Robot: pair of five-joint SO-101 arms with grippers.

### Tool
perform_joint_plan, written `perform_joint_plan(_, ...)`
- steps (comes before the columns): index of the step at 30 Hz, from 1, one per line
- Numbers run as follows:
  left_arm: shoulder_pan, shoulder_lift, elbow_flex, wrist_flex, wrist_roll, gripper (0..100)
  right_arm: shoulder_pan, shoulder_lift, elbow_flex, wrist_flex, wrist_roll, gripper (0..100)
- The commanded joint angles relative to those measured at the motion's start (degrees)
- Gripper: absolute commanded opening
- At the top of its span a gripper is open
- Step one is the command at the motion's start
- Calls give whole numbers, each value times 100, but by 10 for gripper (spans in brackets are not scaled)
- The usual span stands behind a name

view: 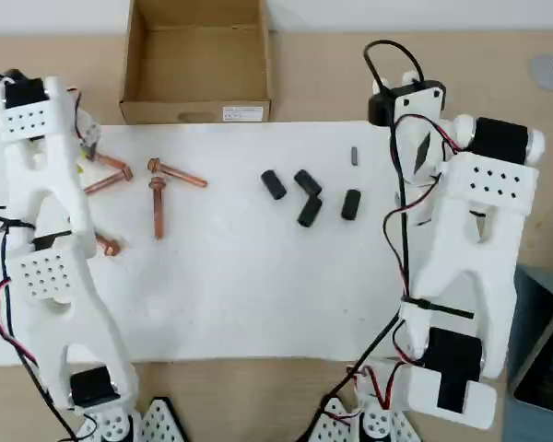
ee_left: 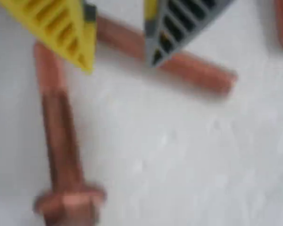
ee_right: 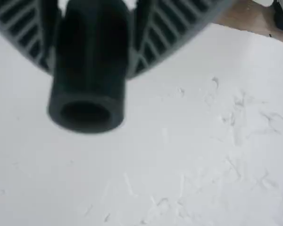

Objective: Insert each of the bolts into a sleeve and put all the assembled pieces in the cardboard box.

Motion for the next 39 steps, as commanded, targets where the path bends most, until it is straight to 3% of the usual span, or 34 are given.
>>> perform_joint_plan(1,-44,145,-624,-70,-9,115,22,-277,-22,62,26,10)
perform_joint_plan(21,-53,1587,-2286,-308,-9,150,13,198,-75,-26,18,10)
perform_joint_plan(30,-53,2053,-2611,-316,18,145,-409,198,-75,-26,-9,10)
perform_joint_plan(39,-18,2352,-2602,-255,-18,32,-435,154,-75,-26,-9,10)
